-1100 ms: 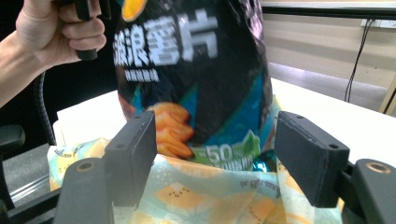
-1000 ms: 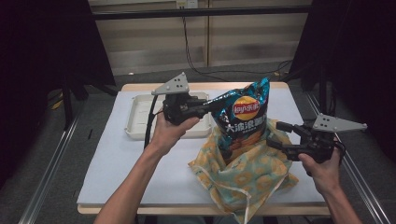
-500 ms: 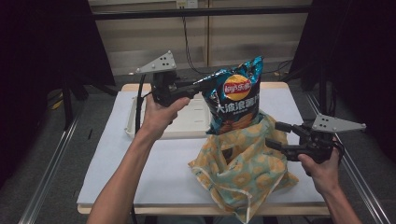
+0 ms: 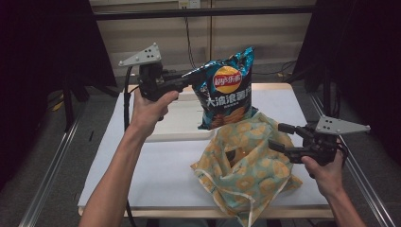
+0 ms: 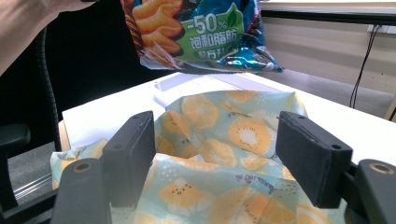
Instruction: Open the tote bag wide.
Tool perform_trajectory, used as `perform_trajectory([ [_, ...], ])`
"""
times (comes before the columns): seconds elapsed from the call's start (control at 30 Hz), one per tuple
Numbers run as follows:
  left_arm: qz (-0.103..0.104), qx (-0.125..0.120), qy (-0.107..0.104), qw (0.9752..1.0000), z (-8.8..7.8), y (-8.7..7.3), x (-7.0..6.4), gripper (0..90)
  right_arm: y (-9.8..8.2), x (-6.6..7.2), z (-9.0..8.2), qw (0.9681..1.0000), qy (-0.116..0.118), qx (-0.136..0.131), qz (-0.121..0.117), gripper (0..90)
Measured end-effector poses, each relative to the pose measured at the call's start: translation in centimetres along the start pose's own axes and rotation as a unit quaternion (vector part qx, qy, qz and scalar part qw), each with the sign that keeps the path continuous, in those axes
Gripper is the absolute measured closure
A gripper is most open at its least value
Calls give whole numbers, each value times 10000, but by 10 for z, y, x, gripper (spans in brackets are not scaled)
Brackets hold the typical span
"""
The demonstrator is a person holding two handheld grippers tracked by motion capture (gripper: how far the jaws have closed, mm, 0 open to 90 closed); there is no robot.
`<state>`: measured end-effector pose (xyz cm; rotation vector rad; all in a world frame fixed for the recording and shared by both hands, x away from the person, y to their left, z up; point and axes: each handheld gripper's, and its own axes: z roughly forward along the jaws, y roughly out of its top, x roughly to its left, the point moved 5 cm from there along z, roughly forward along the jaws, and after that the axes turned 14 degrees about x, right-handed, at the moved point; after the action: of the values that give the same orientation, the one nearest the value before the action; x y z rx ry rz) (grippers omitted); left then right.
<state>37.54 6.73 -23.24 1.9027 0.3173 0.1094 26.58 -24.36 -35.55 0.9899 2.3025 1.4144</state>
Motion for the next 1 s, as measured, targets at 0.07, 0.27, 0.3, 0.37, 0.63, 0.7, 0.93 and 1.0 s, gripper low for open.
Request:
perform_trajectory([
  [0.07,-24,104,52,9999,-1,-5,4,900,0,0,0,10000,12,-5,1,284],
  [0.27,-12,160,273,9995,-17,-10,13,900,-1,2,1,10000,21,-35,-61,256],
  [0.3,-3,163,317,9994,-21,-11,16,900,-2,2,1,10000,2,-15,-72,244],
  [0.37,-59,179,363,9992,-28,-14,20,900,-2,3,1,10000,12,-30,-83,233],
  [0.63,-158,306,624,9975,-43,-35,37,900,-3,6,1,9999,-94,-42,-97,159],
  [0.7,-187,337,662,9971,-45,-39,42,900,-3,7,1,9999,-57,-28,-114,159],
  [0.93,-370,522,939,9935,-54,-57,68,900,-3,6,2,9999,-116,-36,-111,159],
  [1.0,-426,553,1010,9924,-57,-63,76,900,-3,4,1,9999,-118,-47,-93,159],
])
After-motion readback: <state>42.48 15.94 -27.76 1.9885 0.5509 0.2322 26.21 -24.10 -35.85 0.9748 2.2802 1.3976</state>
